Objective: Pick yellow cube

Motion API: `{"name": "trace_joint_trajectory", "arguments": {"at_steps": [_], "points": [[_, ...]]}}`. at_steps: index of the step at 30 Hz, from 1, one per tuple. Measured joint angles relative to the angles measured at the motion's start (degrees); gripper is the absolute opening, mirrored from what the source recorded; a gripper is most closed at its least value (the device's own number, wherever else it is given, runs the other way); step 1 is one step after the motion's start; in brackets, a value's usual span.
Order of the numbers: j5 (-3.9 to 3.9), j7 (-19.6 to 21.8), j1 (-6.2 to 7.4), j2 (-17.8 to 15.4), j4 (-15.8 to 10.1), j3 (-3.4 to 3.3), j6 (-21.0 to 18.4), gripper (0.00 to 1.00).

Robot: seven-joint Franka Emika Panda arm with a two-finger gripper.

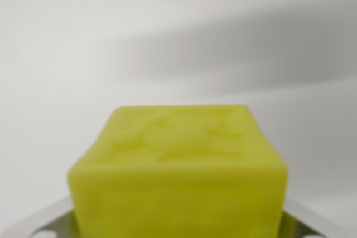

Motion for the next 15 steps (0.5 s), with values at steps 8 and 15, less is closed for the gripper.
{"name": "trace_joint_trajectory", "arguments": {"at_steps": [8, 15], "points": [[0.00, 0.0, 0.00, -1.7, 0.4, 0.00, -2.1, 0.00], [0.00, 0.0, 0.00, -3.1, 0.9, 0.00, -4.0, 0.00]]}}
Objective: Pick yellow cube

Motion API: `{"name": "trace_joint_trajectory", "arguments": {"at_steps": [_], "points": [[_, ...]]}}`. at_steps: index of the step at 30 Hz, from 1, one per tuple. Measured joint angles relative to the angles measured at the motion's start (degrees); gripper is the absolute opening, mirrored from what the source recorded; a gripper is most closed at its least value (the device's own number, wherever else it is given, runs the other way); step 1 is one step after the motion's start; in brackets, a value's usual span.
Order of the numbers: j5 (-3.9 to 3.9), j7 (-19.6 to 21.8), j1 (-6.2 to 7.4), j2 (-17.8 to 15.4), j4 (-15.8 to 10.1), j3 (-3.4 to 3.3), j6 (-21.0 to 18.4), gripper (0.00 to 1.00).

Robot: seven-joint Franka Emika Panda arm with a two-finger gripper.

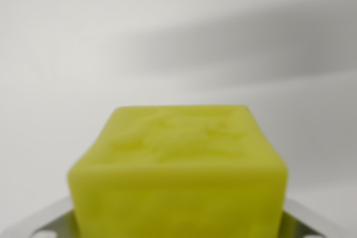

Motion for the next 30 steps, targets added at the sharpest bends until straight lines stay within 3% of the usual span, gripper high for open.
{"name": "trace_joint_trajectory", "arguments": {"at_steps": [30], "points": [[0.00, 0.0, 0.00, -5.4, 2.6, 0.00, -8.0, 0.00]]}}
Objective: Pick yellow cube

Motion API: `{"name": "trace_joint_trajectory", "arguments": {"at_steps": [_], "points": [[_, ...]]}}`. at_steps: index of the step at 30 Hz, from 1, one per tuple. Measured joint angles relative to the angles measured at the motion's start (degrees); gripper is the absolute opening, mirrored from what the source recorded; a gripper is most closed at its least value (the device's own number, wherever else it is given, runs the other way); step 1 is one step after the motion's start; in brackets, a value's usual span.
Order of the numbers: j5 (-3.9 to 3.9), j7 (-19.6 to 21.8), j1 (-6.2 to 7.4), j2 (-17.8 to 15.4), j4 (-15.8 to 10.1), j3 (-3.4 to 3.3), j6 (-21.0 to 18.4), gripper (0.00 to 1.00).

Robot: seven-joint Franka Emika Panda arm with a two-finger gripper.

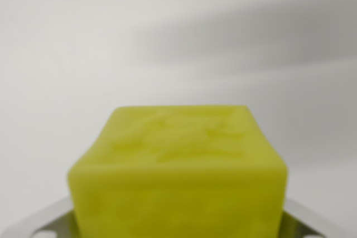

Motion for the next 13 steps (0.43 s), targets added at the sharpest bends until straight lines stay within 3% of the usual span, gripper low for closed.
{"name": "trace_joint_trajectory", "arguments": {"at_steps": [13], "points": [[0.00, 0.0, 0.00, -0.9, 0.7, 0.00, -1.6, 0.00]]}}
